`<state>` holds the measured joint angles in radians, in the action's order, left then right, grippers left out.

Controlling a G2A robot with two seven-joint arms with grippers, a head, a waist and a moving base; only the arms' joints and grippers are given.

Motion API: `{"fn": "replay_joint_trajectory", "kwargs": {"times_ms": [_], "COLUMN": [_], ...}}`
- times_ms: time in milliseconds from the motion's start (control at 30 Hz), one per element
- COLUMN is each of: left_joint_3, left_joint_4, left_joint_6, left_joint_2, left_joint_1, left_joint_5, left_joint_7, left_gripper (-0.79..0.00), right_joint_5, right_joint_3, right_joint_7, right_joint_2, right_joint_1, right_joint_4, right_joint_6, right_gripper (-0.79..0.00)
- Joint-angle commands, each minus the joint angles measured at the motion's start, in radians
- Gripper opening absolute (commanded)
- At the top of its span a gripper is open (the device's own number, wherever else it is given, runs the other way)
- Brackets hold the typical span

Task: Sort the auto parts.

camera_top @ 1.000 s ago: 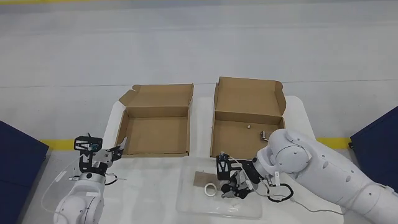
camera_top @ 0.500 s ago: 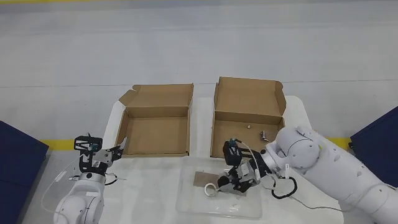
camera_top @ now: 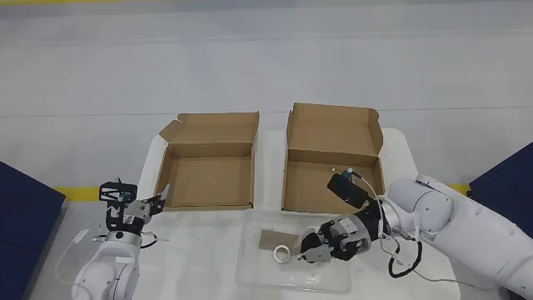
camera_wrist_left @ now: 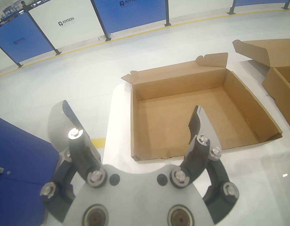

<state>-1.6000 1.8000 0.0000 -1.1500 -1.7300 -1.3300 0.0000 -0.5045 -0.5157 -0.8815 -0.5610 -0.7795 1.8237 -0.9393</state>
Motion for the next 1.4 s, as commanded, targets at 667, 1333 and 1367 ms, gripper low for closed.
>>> {"fn": "replay_joint_trajectory", "kwargs": {"times_ms": [667,1333,1367], "left_joint_3": [0.000,0.000,0.000], "left_joint_4": [0.000,0.000,0.000], "left_joint_6": [0.000,0.000,0.000], "left_joint_2": [0.000,0.000,0.000], "left_joint_1": [0.000,0.000,0.000], "left_joint_5": [0.000,0.000,0.000], "left_joint_7": [0.000,0.000,0.000], "left_gripper": [0.000,0.000,0.000], "right_joint_5": [-0.340,-0.818,-0.818], "right_joint_3": [0.101,-0.089,-0.089], "right_joint_7": [-0.138,-0.520,-0.520], "right_joint_2": [-0.141,-0.322,-0.322], "right_joint_1": [0.158,0.088,0.088], "right_joint_4": [-0.052,-0.176,-0.176], "right_joint_6": [0.138,0.519,0.519], "right_gripper": [-0.785,-0.785,-0.785]}}
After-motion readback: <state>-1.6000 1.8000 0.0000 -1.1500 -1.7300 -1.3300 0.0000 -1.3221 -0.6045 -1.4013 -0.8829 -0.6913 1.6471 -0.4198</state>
